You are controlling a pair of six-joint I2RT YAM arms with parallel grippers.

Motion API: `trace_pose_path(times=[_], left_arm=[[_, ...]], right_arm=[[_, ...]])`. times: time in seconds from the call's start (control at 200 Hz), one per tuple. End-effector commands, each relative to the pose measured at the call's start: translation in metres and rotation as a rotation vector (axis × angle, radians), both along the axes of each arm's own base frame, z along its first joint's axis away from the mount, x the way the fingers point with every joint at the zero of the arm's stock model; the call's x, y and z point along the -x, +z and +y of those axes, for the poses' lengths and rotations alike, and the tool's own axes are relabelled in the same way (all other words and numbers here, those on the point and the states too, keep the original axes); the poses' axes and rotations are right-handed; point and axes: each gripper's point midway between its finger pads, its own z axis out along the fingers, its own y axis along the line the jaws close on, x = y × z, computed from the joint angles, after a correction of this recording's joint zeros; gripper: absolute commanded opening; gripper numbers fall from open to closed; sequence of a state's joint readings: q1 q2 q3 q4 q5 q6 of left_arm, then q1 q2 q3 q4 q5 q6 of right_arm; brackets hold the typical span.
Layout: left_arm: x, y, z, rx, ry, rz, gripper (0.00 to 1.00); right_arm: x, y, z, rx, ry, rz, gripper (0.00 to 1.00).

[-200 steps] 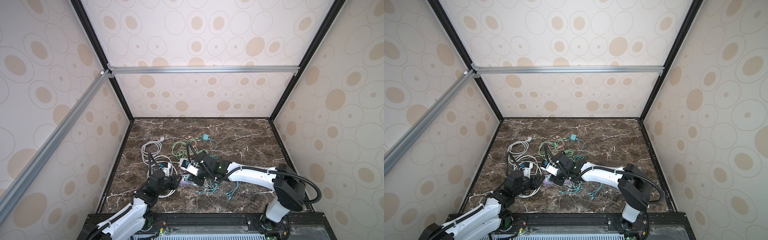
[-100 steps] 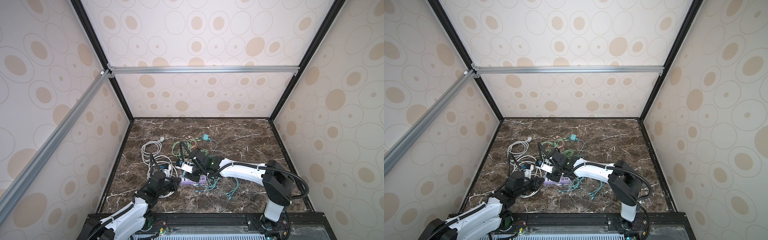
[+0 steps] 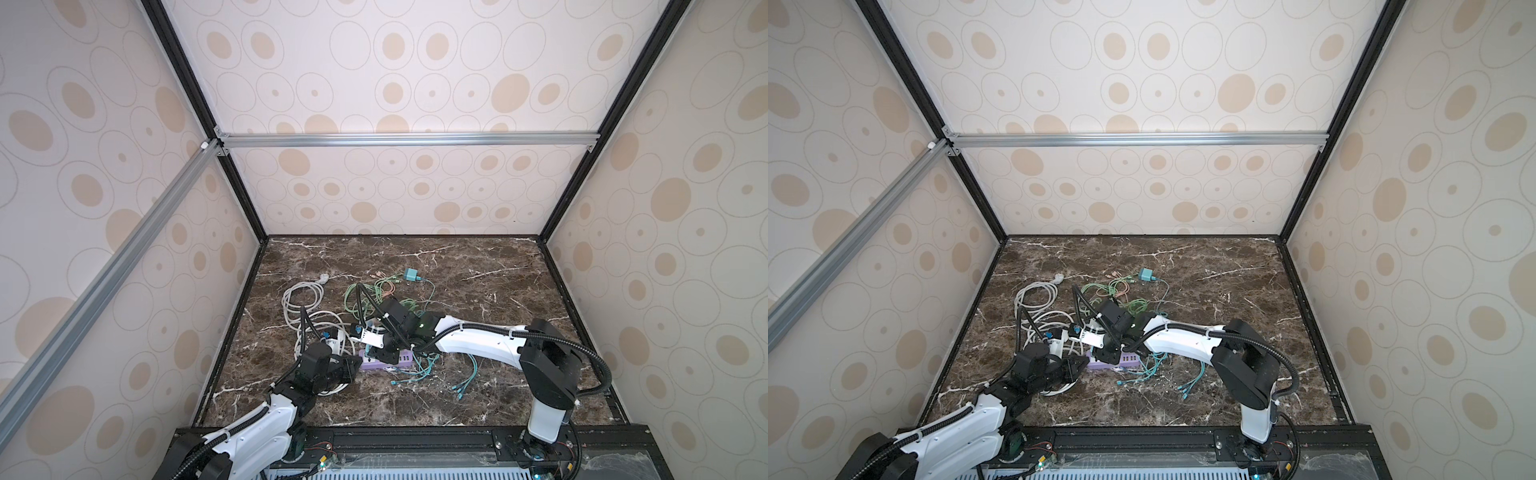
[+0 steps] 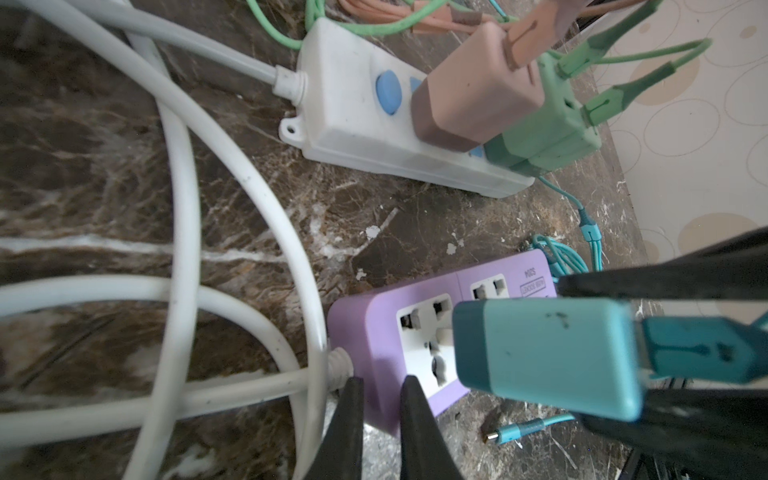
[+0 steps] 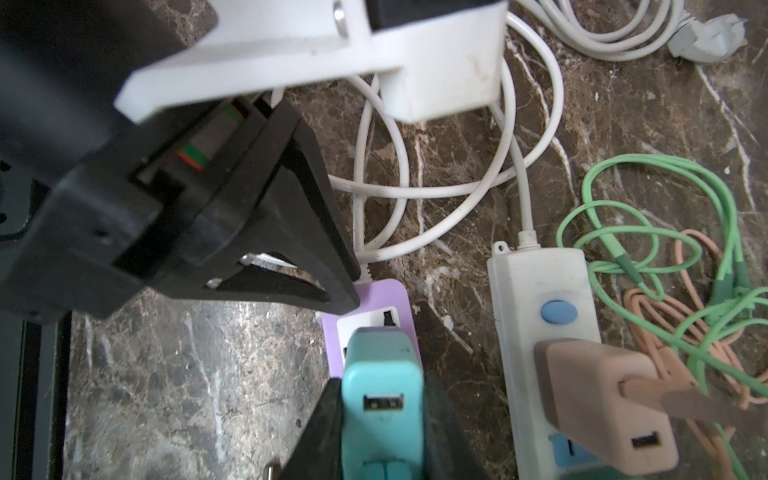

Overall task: Insert the plug
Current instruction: 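Press the teal charger prongs down into the purple strip socket with the right gripper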

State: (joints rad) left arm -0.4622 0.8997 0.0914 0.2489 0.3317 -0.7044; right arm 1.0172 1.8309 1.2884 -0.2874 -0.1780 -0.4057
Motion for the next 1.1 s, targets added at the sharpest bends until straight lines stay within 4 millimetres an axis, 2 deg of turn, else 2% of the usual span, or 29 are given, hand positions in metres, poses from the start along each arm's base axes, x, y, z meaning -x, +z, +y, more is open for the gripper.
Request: trace_pose_path(times=[0.0, 0.57, 1.095], left_arm=[[-0.002, 0.002, 0.000, -0.012, -0.005, -0.025, 0.17], [-0.003, 0.003, 0.000, -0.017, -0.003, -0.022, 0.16], [-0.004, 0.004, 0.000, -0.017, -0.003, -0.026, 0.15]], right_arm=[[0.002, -0.003, 0.003, 0.016, 0.048, -0.008, 0.00], [-0.001, -0.005, 0.004, 0.067, 0.125, -0.056, 0.00], [-0.003, -0.015, 0.002, 0.126, 0.151, -0.060, 0.00]])
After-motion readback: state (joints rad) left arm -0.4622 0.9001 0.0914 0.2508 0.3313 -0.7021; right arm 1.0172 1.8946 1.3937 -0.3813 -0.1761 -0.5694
